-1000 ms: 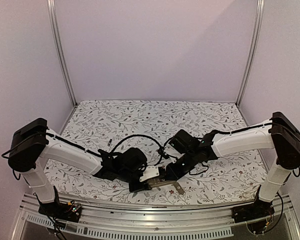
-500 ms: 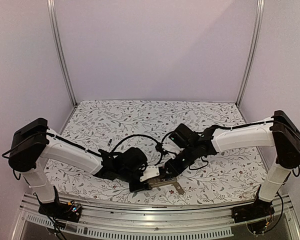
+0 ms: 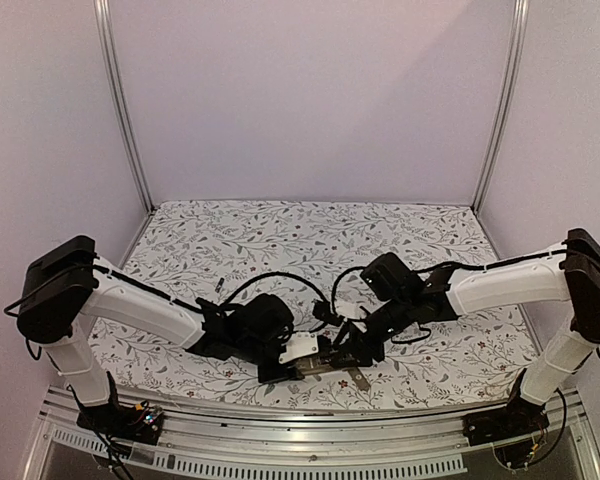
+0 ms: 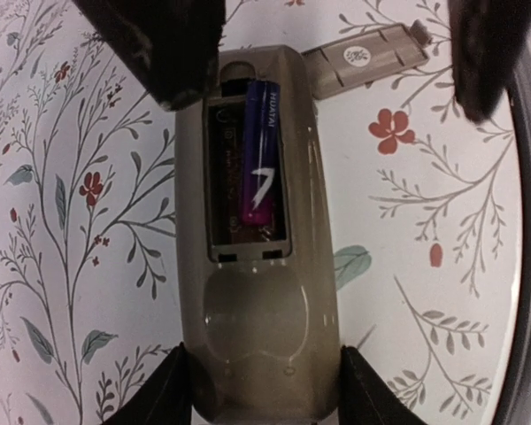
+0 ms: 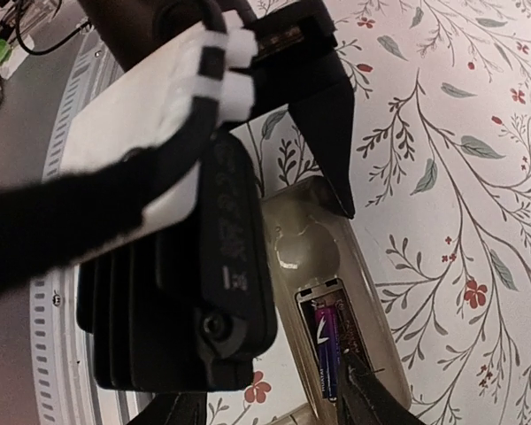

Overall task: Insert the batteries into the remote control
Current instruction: Press the battery in the battery compartment.

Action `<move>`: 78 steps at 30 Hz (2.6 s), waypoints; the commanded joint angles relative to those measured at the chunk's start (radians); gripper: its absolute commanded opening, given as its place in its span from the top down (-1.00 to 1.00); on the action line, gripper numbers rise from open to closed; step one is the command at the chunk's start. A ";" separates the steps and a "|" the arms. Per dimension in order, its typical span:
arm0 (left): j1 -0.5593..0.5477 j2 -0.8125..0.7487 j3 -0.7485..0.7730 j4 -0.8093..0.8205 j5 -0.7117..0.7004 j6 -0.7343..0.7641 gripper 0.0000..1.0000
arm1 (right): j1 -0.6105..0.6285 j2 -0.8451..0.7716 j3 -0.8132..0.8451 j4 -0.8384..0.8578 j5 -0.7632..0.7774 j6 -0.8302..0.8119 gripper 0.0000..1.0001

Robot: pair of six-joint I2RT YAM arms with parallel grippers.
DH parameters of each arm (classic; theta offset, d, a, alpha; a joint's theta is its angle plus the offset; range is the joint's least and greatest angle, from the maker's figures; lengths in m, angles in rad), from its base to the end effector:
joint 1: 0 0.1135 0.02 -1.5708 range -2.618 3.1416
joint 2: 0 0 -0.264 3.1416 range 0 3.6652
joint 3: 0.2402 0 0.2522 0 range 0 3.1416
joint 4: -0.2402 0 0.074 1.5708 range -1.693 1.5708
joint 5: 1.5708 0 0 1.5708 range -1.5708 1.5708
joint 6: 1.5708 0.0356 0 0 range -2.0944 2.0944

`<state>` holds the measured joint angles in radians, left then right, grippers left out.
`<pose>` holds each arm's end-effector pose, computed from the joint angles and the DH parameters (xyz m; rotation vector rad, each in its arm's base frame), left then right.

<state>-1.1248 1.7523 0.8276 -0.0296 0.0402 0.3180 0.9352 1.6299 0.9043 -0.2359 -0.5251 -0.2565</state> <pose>0.1395 -0.2951 0.1243 1.7067 1.9155 -0.3681 0.1748 0.2670 0.1734 -1.6335 2.0194 0.9268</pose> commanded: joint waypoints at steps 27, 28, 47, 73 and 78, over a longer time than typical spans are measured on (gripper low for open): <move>0.101 -0.389 -0.219 -0.078 -0.037 -0.069 -0.55 | 0.038 0.075 -0.034 0.105 0.161 -0.474 -0.09; 0.103 -0.388 -0.220 -0.078 -0.038 -0.067 -0.55 | 0.042 0.078 -0.031 0.105 0.163 -0.474 -0.08; 0.113 -0.358 -0.220 -0.076 -0.085 -0.061 -0.54 | 0.076 0.063 -0.066 0.135 0.208 -0.501 0.15; 0.120 -0.342 -0.213 -0.080 -0.077 -0.058 -0.54 | 0.088 0.152 0.002 0.022 0.265 -0.522 0.47; 0.117 -0.329 -0.197 -0.057 0.012 -0.063 -0.53 | 0.096 0.116 -0.009 0.023 0.259 -0.503 0.61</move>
<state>-1.0164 1.4014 0.6197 -0.1097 -0.0299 0.2588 1.0180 1.7626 0.9047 -0.1673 -0.2802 -0.7738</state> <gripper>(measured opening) 0.767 0.230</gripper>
